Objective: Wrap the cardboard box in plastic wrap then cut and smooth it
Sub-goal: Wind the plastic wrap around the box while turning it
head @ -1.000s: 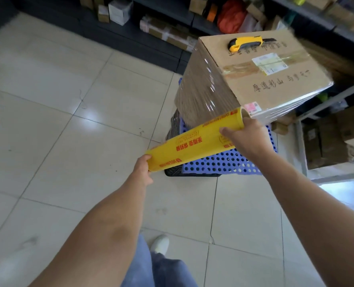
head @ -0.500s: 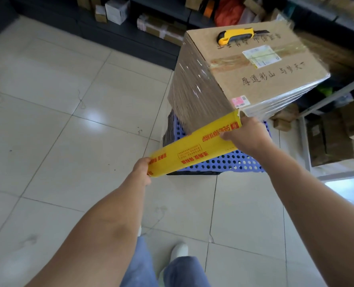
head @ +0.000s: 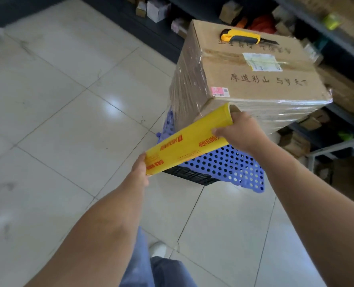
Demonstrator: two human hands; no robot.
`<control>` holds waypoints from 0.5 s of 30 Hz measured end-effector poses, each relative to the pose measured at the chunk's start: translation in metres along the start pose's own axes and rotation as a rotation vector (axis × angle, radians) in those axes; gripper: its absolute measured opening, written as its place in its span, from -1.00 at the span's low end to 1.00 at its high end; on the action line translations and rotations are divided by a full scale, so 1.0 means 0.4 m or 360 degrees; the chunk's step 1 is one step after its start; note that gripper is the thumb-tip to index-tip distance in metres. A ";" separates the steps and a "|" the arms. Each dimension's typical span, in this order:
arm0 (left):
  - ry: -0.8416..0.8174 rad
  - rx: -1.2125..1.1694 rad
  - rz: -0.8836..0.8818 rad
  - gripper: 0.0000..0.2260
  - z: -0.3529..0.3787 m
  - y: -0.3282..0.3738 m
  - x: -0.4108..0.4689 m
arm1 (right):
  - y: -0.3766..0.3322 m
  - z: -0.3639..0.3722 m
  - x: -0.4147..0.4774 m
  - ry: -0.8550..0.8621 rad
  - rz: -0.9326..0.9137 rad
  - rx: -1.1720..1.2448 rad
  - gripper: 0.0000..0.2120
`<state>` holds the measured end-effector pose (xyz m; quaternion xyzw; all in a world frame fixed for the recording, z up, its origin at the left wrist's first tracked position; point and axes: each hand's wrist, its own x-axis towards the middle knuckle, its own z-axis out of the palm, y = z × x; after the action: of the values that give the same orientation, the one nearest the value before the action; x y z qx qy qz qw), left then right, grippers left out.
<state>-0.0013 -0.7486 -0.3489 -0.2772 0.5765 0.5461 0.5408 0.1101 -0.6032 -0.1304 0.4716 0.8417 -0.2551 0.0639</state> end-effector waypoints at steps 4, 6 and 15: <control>0.0024 -0.0068 -0.0026 -0.80 0.021 -0.031 -0.024 | 0.023 -0.028 0.010 -0.0067 -0.0069 -0.0054 -0.75; 0.0056 -0.0074 -0.0017 -0.72 0.039 -0.037 -0.020 | 0.040 -0.039 0.016 -0.0082 -0.0063 -0.0074 -0.63; 0.0191 -0.0006 -0.0068 -0.56 0.093 -0.050 -0.016 | 0.051 -0.095 0.057 -0.0394 -0.0038 -0.0224 -0.56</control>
<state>0.0304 -0.7207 -0.3430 -0.3229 0.6008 0.5180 0.5163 0.1196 -0.5586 -0.1133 0.4207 0.8488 -0.2523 0.1973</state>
